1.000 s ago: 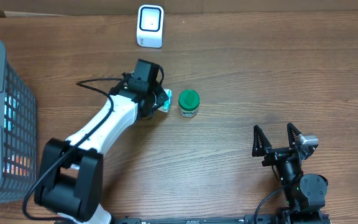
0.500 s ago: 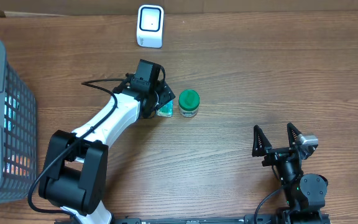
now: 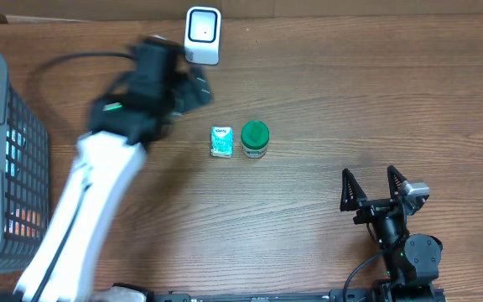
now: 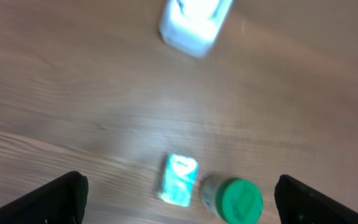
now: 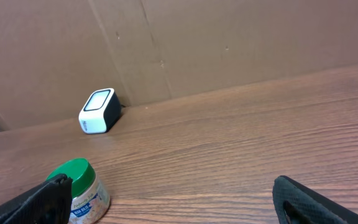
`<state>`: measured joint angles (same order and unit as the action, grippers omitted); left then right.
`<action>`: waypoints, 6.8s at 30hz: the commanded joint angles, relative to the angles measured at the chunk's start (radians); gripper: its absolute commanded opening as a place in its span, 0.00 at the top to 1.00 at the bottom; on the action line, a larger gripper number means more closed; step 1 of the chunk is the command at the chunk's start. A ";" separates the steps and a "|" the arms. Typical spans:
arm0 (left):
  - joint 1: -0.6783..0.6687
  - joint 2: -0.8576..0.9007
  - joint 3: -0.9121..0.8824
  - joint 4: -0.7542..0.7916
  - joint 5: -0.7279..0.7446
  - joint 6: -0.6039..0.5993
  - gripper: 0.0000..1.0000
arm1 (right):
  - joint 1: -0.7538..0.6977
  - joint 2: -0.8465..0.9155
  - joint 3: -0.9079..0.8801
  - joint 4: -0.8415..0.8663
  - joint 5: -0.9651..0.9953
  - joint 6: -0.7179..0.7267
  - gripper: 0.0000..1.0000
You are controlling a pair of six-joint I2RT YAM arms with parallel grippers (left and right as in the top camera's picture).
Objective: Scan the item barcode
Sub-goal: 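Place the teal tissue pack left of the jar and release, then grasp the orange Kleenex tissue pack in the basket with left gripper, then place the orange tissue pack left of the teal pack, then reach into the basket and grasp the clear plastic bag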
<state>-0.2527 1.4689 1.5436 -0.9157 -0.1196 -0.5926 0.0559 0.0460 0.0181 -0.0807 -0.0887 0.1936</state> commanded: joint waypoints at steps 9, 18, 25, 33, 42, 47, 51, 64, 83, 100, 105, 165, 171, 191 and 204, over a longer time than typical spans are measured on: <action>0.635 -0.202 0.080 -0.204 -0.070 0.082 0.36 | 0.006 -0.002 -0.010 0.004 0.008 -0.004 0.00; 1.069 -0.113 0.061 -0.240 0.029 0.002 0.31 | 0.006 -0.002 -0.010 0.004 0.008 -0.004 0.00; 1.174 0.005 0.027 -0.262 0.059 0.053 0.27 | 0.006 -0.002 -0.010 0.004 0.008 -0.004 0.00; 1.175 0.140 -0.066 -0.247 0.053 0.099 0.28 | 0.006 -0.002 -0.010 0.004 0.008 -0.004 0.00; 1.175 0.187 -0.232 -0.113 0.053 0.099 0.23 | 0.006 -0.002 -0.010 0.004 0.008 -0.004 0.00; 1.175 0.214 -0.339 -0.021 0.052 0.099 0.23 | 0.006 -0.002 -0.010 0.004 0.008 -0.005 0.00; 1.175 0.233 -0.404 0.042 0.050 0.099 0.24 | 0.006 -0.002 -0.010 0.004 0.008 -0.004 0.00; 1.176 0.274 -0.454 0.113 0.012 0.100 0.75 | 0.006 -0.002 -0.010 0.004 0.008 -0.004 0.00; 1.173 0.142 0.034 -0.211 0.153 0.125 0.96 | 0.006 -0.002 -0.010 0.004 0.008 -0.004 0.00; 0.707 -0.287 0.175 -0.206 0.270 0.137 0.96 | 0.006 -0.002 -0.010 0.004 0.008 -0.005 0.00; 0.459 -0.262 0.107 -0.234 0.159 0.144 0.95 | 0.006 -0.002 -0.010 0.004 0.008 -0.004 0.00; -0.055 0.409 -0.254 0.175 0.011 0.126 0.36 | 0.006 -0.002 -0.010 0.004 0.008 -0.004 0.00; -0.055 0.408 -0.254 0.162 0.012 0.154 0.16 | 0.006 -0.002 -0.010 0.004 0.008 -0.004 0.00; 0.230 -0.064 0.246 -0.281 -0.048 0.226 0.12 | 0.006 -0.002 -0.010 0.004 0.008 -0.004 0.00; 0.998 -0.132 0.245 -0.250 -0.047 0.158 0.13 | 0.006 -0.002 -0.010 0.004 0.008 -0.004 0.00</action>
<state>0.6312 1.3048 1.7775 -1.1667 -0.1616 -0.4187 0.0559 0.0460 0.0181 -0.0807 -0.0891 0.1940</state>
